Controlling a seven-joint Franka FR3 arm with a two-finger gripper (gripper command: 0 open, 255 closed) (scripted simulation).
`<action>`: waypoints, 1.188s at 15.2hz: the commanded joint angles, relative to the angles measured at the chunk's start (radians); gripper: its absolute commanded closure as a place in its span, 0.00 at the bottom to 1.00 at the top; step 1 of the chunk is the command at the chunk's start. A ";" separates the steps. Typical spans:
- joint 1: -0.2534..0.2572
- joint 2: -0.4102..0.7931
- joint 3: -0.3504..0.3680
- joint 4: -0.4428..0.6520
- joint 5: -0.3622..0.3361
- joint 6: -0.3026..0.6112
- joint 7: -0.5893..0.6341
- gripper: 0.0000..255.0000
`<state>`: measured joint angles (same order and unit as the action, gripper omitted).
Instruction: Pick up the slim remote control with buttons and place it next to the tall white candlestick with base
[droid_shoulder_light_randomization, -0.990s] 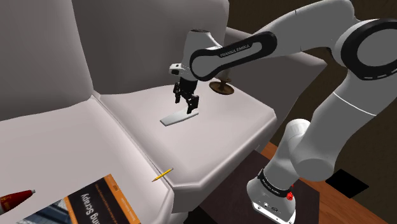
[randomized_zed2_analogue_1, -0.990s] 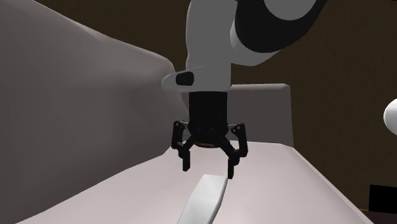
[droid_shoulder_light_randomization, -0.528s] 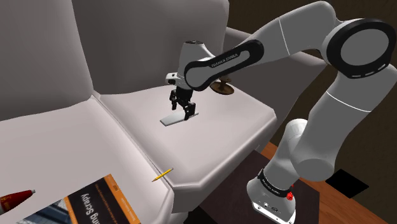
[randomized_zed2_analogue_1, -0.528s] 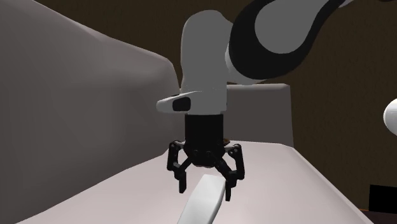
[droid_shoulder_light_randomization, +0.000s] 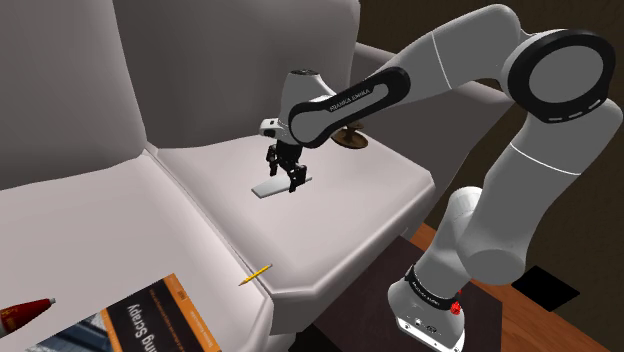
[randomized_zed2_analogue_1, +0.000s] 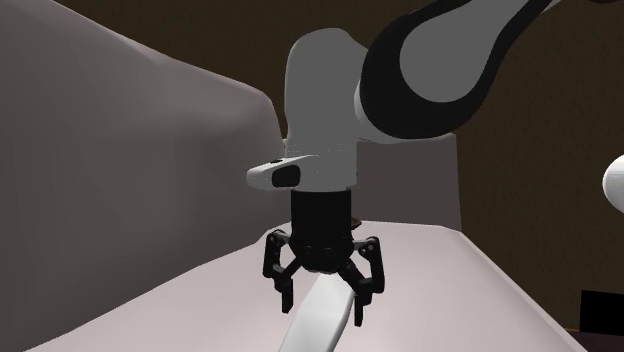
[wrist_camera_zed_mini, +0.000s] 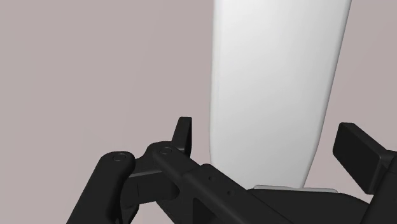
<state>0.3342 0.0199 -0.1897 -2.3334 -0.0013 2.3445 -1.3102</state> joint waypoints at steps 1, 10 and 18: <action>0.000 0.000 0.000 0.000 0.000 0.000 0.000 0.00; 0.000 0.000 0.000 0.000 0.000 0.000 0.000 1.00; 0.001 -0.060 0.001 0.036 -0.014 -0.095 0.010 1.00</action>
<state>0.3345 -0.0338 -0.1894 -2.3035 -0.0143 2.2622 -1.3011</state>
